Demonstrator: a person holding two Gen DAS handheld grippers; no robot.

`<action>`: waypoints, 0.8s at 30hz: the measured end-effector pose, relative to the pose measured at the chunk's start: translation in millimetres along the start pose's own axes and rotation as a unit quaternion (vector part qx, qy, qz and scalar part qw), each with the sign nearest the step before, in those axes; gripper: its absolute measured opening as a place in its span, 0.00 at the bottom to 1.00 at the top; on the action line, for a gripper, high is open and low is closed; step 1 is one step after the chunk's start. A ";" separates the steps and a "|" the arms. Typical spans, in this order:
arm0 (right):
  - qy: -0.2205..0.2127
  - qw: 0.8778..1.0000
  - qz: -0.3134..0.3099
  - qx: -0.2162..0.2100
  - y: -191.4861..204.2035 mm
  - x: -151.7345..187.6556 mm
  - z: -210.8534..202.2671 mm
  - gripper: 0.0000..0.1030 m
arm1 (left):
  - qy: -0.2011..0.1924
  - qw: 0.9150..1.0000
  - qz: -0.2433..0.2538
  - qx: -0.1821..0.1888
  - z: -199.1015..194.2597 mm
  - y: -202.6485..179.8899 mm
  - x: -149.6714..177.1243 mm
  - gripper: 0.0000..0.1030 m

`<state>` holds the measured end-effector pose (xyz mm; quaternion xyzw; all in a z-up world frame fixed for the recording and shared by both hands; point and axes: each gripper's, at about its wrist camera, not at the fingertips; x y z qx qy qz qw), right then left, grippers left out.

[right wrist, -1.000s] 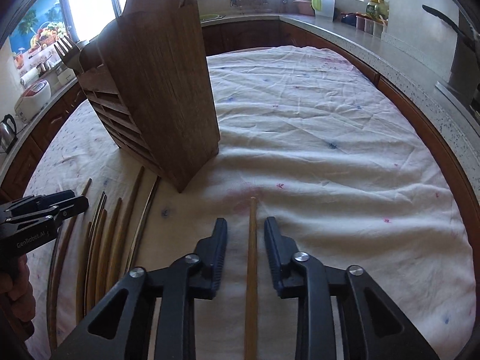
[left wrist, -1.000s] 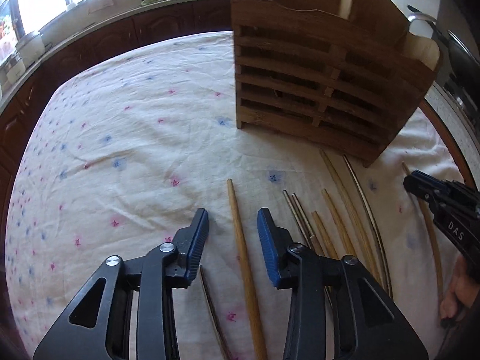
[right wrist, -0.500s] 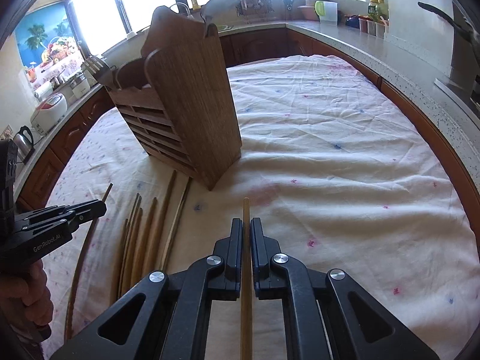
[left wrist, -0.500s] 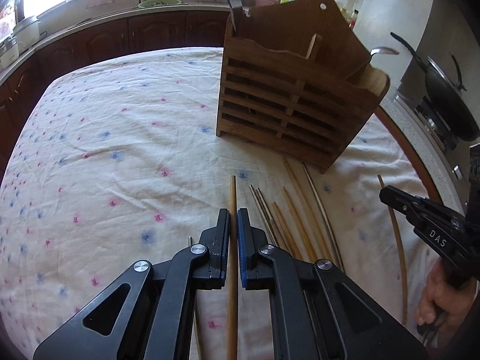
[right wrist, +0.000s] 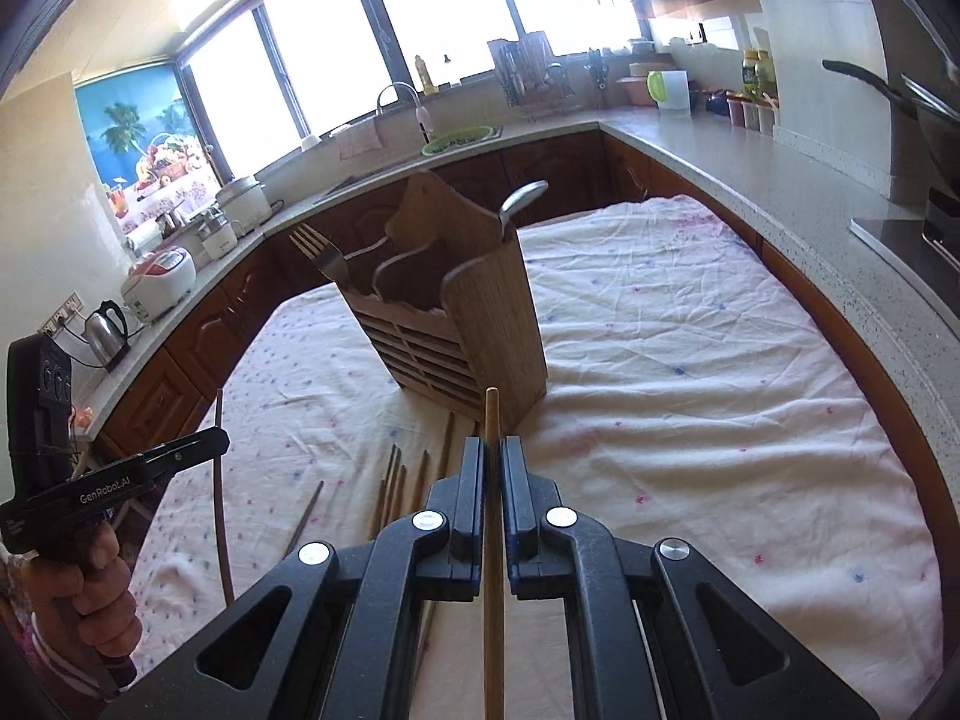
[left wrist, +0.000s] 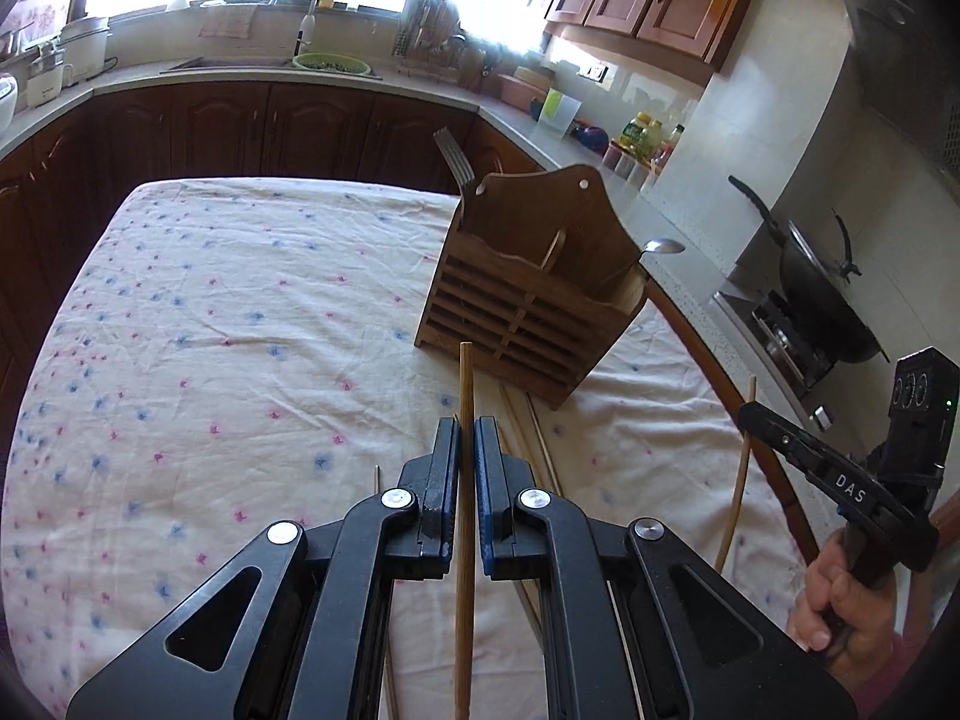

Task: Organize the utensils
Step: 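Carry the chopsticks upright with both tools and lower them into the wooden holder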

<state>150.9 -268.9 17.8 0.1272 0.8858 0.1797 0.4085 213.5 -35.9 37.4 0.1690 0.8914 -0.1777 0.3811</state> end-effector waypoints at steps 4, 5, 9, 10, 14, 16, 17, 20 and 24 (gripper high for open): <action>-0.030 0.999 -0.003 -0.017 9.0 -11.3 -28.7 0.05 | -0.022 1.000 0.000 0.005 -22.9 0.8 -7.1 0.04; -0.037 0.999 -0.003 -0.022 11.3 -13.9 -34.8 0.05 | -0.027 1.000 -0.001 0.005 -27.2 1.1 -8.5 0.04; -0.068 0.997 -0.009 -0.030 19.4 -24.8 -55.1 0.05 | -0.048 0.999 0.000 0.002 -41.5 1.4 -15.5 0.04; -0.074 0.997 -0.009 -0.032 20.9 -27.2 -58.4 0.05 | -0.052 0.999 -0.001 0.001 -46.0 2.0 -16.6 0.04; -0.087 0.996 -0.011 -0.036 26.1 -33.7 -62.9 0.05 | -0.066 0.998 -0.005 -0.003 -54.3 5.3 -21.4 0.04; -0.090 0.995 -0.013 -0.038 28.8 -35.7 -63.3 0.05 | -0.072 0.997 -0.007 -0.004 -56.7 6.1 -23.7 0.04; -0.092 0.995 -0.015 -0.039 29.8 -35.1 -64.5 0.05 | -0.075 0.997 -0.008 -0.005 -57.8 7.0 -24.8 0.04; -0.094 0.994 -0.016 -0.043 33.2 -38.3 -63.9 0.05 | -0.086 0.996 -0.009 -0.006 -61.8 8.0 -29.8 0.04; -0.100 0.994 -0.018 -0.048 35.1 -42.7 -65.2 0.05 | -0.102 0.995 -0.007 -0.007 -66.1 8.0 -38.8 0.04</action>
Point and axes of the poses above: each gripper's, at about its wrist camera, not at the fingertips, and z roughly the way its jaws point, y to its left, x to its underside, and after that the axes turned 11 degrees about z, right-handed
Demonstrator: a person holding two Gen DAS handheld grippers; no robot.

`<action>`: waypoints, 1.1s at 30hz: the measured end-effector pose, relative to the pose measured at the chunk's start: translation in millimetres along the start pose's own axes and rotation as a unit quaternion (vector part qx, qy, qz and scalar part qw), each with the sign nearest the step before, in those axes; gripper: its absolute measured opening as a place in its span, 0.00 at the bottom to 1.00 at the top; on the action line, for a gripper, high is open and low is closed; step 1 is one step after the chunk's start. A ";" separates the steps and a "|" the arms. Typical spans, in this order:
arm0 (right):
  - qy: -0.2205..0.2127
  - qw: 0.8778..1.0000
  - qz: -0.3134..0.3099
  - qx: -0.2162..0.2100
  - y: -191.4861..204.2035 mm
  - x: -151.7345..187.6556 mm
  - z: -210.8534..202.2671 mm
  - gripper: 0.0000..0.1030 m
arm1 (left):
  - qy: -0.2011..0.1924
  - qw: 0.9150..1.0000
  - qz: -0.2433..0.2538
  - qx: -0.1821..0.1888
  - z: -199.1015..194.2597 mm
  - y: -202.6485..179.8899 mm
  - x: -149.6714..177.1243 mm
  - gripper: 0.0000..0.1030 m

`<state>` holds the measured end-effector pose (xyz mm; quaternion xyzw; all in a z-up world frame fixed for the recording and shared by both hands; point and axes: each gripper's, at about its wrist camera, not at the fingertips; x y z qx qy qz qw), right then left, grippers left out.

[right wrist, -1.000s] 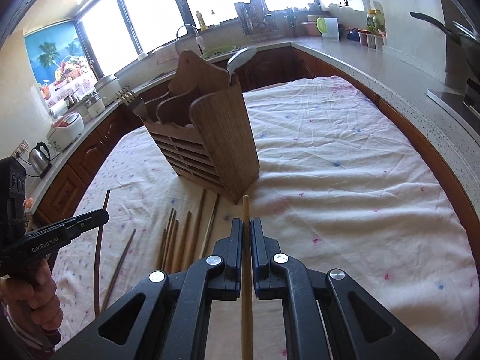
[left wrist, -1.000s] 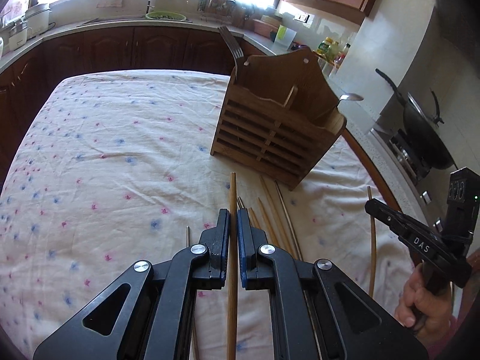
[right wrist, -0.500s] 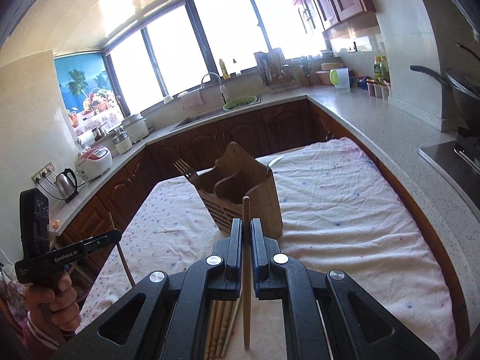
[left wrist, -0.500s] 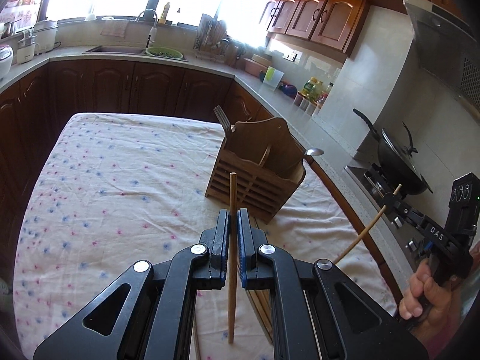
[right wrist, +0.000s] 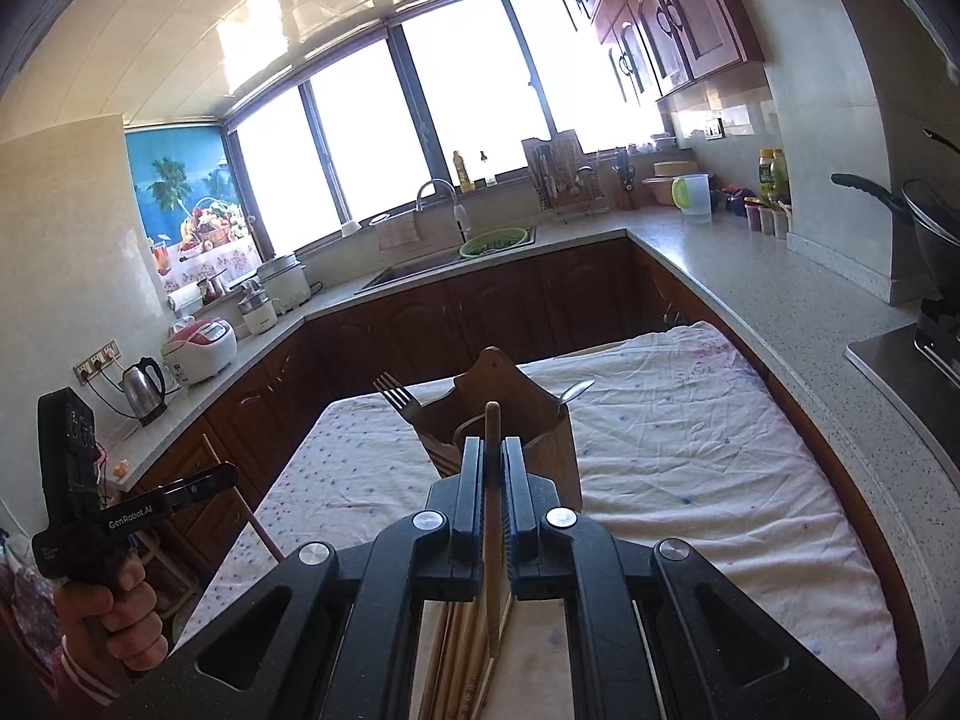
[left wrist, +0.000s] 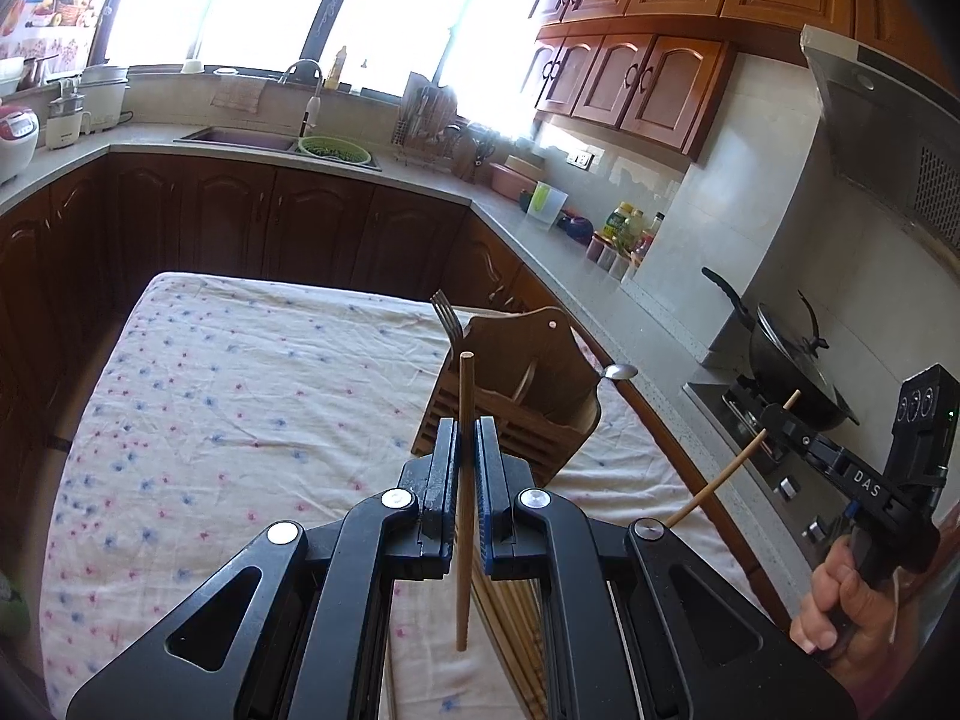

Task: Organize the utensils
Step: 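Carry the chopsticks upright with both tools and lower them into the wooden holder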

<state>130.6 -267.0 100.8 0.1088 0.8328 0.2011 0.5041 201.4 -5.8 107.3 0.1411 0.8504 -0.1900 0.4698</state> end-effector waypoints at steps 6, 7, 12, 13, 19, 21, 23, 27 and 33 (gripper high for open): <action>-0.022 1.000 -0.001 -0.010 3.1 -15.4 -4.0 0.05 | -0.034 0.999 0.009 -0.004 -5.2 -4.3 -25.4 0.04; -0.027 1.000 -0.001 -0.011 4.4 -18.6 -4.9 0.05 | -0.041 0.999 0.012 -0.005 -5.9 -5.2 -30.9 0.04; -0.057 0.998 -0.002 -0.018 11.4 -41.3 -4.9 0.05 | -0.075 0.997 0.020 -0.009 -4.8 -9.4 -61.8 0.04; -0.063 0.998 0.000 -0.019 12.4 -45.8 -4.2 0.05 | -0.083 0.996 0.021 -0.010 -3.5 -10.2 -69.0 0.04; -0.106 0.994 0.014 -0.021 13.9 -77.1 7.2 0.05 | -0.127 0.991 0.021 -0.026 14.2 -9.1 -112.0 0.04; -0.114 0.993 0.015 -0.017 13.7 -86.3 15.1 0.05 | -0.135 0.990 0.012 -0.034 25.4 -5.4 -124.0 0.04; -0.119 0.993 0.014 -0.011 13.1 -91.5 26.3 0.05 | -0.144 0.989 0.007 -0.038 38.4 -1.3 -132.4 0.04; -0.117 0.993 0.008 0.007 10.3 -91.9 53.4 0.05 | -0.151 0.988 0.003 -0.044 68.6 4.1 -135.8 0.04; -0.107 0.994 0.006 0.026 0.5 -71.6 85.6 0.05 | -0.125 0.990 -0.002 -0.058 120.1 9.9 -113.5 0.04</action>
Point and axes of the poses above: each gripper's, at about its wrist camera, not at the fingertips, and z roughly the way its jaws point, y to its left, x to its underside, and after that the axes turned 11 degrees about z, right-handed
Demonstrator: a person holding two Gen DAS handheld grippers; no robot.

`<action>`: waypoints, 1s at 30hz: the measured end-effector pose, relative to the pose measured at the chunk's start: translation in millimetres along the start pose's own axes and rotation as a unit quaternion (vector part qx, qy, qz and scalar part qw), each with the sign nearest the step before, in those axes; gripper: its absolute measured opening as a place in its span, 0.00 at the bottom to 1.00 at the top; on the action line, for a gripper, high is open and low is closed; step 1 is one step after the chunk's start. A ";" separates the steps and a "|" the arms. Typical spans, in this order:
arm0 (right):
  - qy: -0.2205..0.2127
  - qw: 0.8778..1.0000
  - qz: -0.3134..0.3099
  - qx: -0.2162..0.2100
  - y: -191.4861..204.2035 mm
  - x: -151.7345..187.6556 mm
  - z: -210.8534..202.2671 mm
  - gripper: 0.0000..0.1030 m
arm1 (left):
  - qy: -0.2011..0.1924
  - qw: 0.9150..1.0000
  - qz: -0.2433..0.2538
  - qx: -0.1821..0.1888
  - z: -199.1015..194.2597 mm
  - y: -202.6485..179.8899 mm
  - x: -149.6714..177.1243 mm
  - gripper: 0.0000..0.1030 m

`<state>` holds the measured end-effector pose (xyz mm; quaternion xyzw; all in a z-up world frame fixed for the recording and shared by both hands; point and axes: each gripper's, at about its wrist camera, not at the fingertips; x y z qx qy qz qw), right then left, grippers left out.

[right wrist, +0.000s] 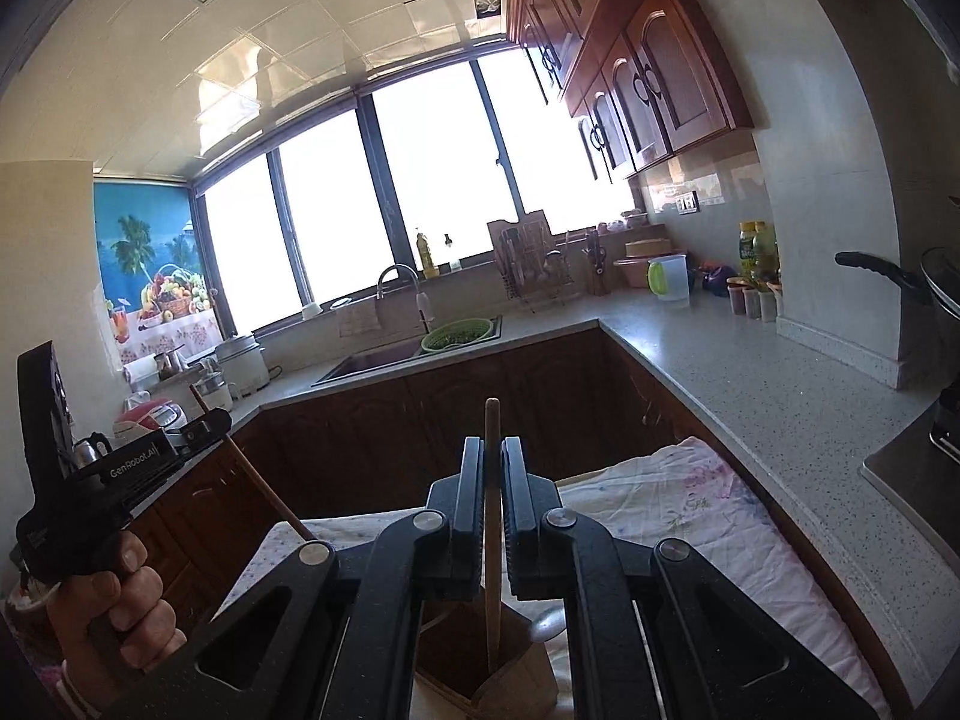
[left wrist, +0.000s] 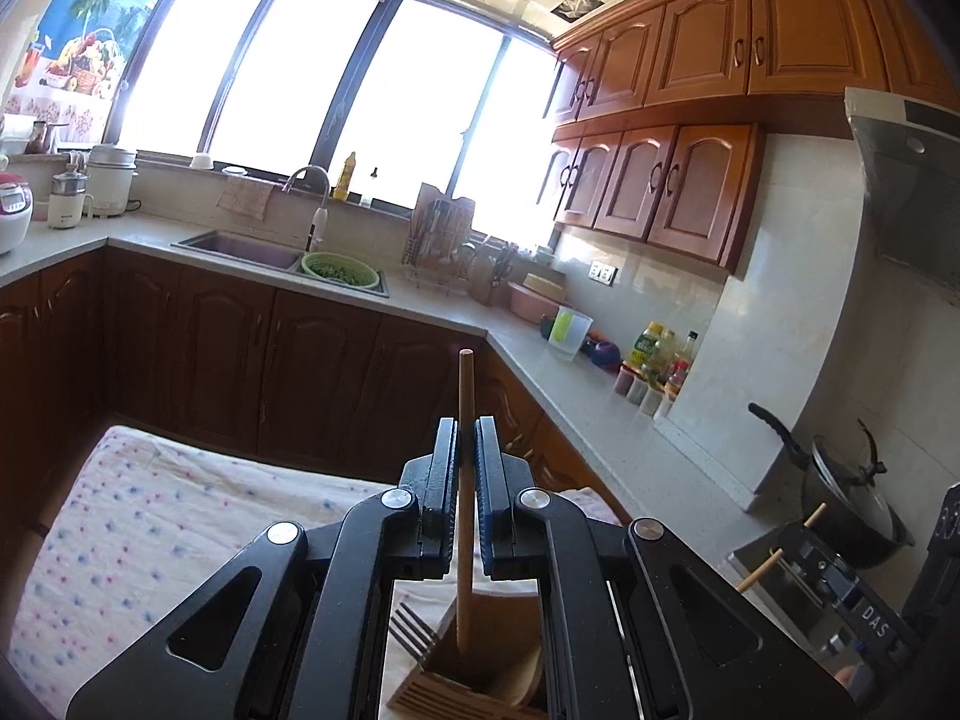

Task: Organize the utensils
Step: 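Carry the chopsticks upright with both tools and lower them into the wooden holder, then open both tools to release the chopsticks into the holder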

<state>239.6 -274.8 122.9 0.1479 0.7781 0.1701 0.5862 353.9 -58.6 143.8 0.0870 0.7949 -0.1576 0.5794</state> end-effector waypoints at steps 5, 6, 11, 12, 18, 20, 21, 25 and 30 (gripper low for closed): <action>0.015 1.000 -0.002 0.011 -8.3 22.7 13.0 0.05 | 0.038 0.999 -0.005 0.003 26.9 2.4 30.4 0.04; 0.020 1.000 -0.003 0.014 -9.7 26.8 15.4 0.05 | 0.046 0.999 -0.004 0.006 30.6 2.5 35.4 0.04; 0.045 0.999 0.005 0.022 -19.2 40.6 28.1 0.05 | 0.079 0.997 0.007 0.012 43.8 -2.5 52.9 0.05; 0.042 0.999 0.004 0.022 -19.9 41.3 27.5 0.05 | 0.076 0.997 0.011 0.007 43.2 -3.3 54.3 0.05; 0.047 0.999 0.007 0.022 -20.8 39.6 27.5 0.05 | 0.079 0.997 0.014 0.009 42.7 -5.0 53.0 0.06; 0.049 0.999 0.010 0.020 -22.1 37.9 28.7 0.05 | 0.080 0.997 0.015 0.009 43.4 -5.7 51.9 0.06; 0.050 0.999 0.012 0.019 -22.9 37.7 29.3 0.05 | 0.082 0.996 0.014 0.009 43.5 -5.7 51.2 0.06; 0.060 0.998 0.025 0.012 -26.6 36.2 31.0 0.11 | 0.087 0.996 0.010 0.012 41.6 -5.2 47.2 0.07; 0.048 0.998 0.043 -0.002 -30.7 30.0 18.6 0.52 | 0.075 0.997 0.006 0.009 21.9 -2.9 42.1 0.44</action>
Point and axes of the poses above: each gripper's, at about its wrist camera, not at the fingertips, and z roughly the way its jaws point, y to its left, x to its underside, and after that the axes turned 11 degrees about z, right-handed
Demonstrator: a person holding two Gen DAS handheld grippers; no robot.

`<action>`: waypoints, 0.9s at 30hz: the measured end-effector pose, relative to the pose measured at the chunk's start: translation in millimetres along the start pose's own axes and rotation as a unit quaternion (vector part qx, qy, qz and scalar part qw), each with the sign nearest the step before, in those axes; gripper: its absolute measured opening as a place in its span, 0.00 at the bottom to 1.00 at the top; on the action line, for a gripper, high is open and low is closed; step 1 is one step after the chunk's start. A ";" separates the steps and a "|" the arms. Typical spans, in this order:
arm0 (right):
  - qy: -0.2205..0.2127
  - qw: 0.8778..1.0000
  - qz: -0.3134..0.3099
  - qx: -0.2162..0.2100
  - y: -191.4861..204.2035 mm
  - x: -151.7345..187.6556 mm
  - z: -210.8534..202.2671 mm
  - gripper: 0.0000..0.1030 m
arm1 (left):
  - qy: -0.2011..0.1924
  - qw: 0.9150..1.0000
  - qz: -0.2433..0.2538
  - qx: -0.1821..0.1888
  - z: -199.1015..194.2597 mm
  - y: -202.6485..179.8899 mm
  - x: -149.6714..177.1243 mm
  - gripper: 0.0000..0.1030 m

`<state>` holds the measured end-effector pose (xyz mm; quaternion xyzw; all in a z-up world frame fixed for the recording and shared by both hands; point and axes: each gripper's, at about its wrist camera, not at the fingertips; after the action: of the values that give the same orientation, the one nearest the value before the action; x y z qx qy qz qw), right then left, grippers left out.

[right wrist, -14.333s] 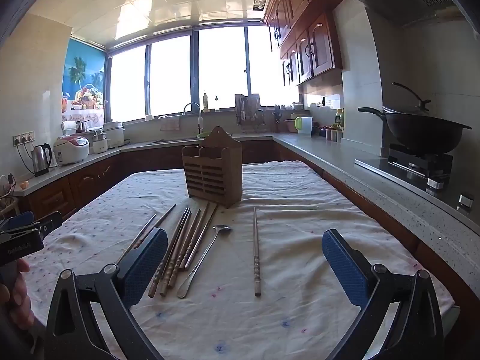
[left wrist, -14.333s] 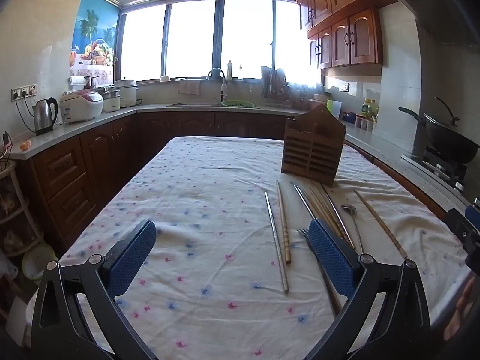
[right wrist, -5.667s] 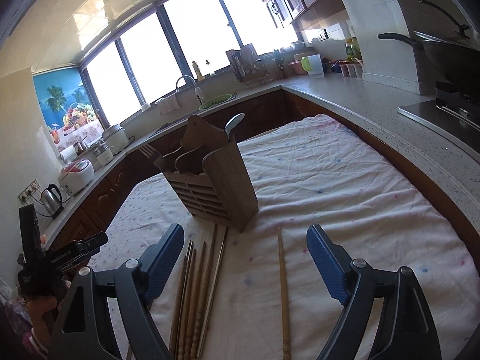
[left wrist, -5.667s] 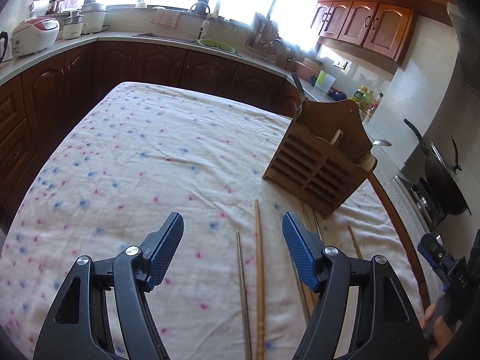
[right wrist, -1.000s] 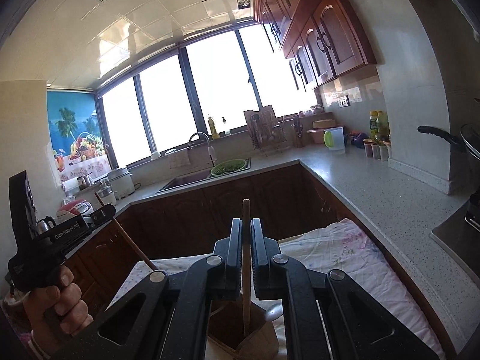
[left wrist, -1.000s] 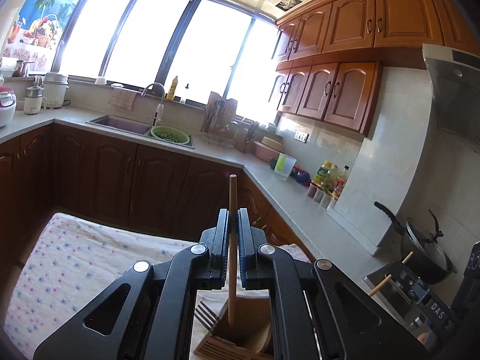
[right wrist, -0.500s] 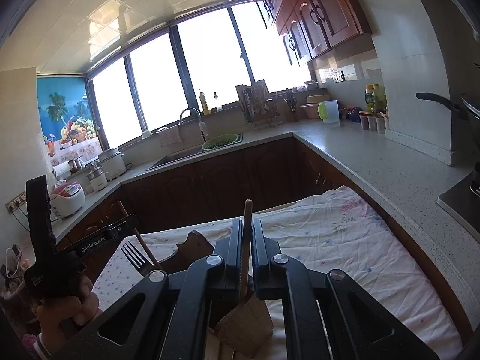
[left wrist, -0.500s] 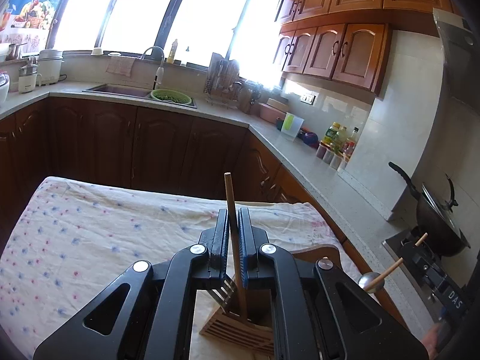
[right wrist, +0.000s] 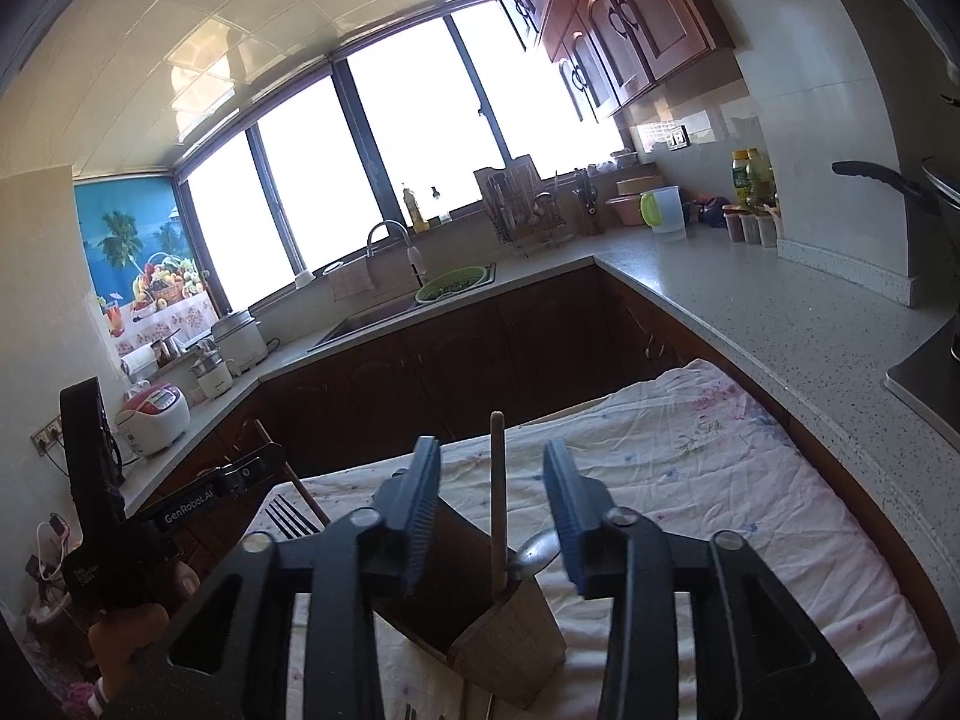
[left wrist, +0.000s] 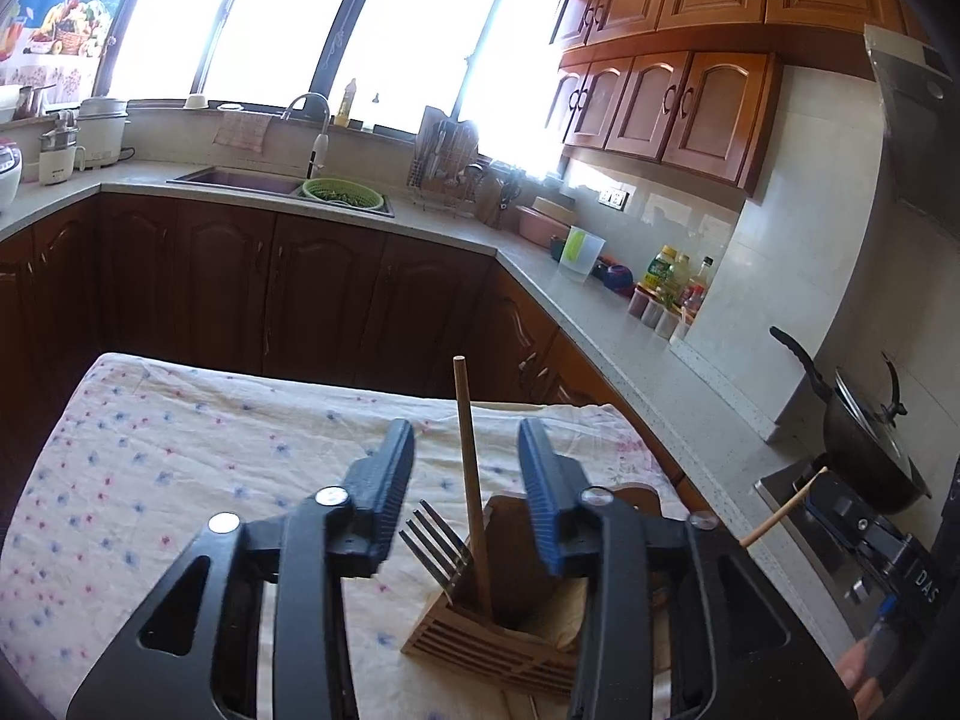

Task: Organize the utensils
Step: 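Open both tools to release the chopsticks into the holder, then move both open tools back down toward the remaining chopsticks on the cloth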

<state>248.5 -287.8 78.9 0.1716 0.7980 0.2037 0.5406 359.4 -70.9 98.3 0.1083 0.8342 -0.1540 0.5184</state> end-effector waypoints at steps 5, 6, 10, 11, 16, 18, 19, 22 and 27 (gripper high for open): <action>-0.026 0.999 0.014 -0.022 1.4 -4.9 -28.0 0.83 | -0.015 1.000 -0.010 -0.008 -33.3 7.7 4.1 0.73; -0.031 0.999 0.016 -0.026 1.3 -4.5 -34.0 0.92 | -0.019 1.000 -0.014 -0.013 -41.0 10.0 7.1 0.75; -0.042 0.998 0.017 -0.034 2.1 3.5 -56.8 1.00 | -0.015 0.999 -0.024 -0.024 -65.0 17.7 25.0 0.78; -0.039 0.999 0.015 -0.034 2.5 6.9 -60.8 1.00 | -0.013 0.999 -0.027 -0.027 -71.1 19.8 31.5 0.78; -0.021 0.999 0.007 -0.032 3.3 26.5 -75.4 1.00 | 0.005 0.998 -0.043 -0.038 -94.5 27.8 60.0 0.78; -0.016 0.999 0.000 -0.028 4.1 34.6 -80.5 1.00 | 0.013 0.998 -0.050 -0.043 -103.4 29.8 72.2 0.78; -0.013 1.000 -0.002 -0.027 4.0 38.9 -83.3 1.00 | 0.019 0.997 -0.054 -0.042 -107.0 31.6 77.8 0.78; -0.002 1.000 -0.004 -0.023 2.5 53.5 -89.6 1.00 | 0.032 0.997 -0.064 -0.041 -118.4 34.6 95.6 0.78; 0.028 0.999 -0.008 -0.017 -0.2 77.5 -93.6 1.00 | 0.052 0.996 -0.062 -0.047 -135.7 34.9 122.9 0.78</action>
<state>133.6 -262.7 48.4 0.1502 0.8107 0.2180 0.5221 204.5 14.1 39.2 0.0394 0.8714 -0.1405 0.4684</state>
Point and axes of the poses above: each gripper's, at about its wrist camera, not at the fingertips, and z roughly the way its jaws point, y to its left, x to its underside, and after that the axes turned 11 degrees about z, right-handed
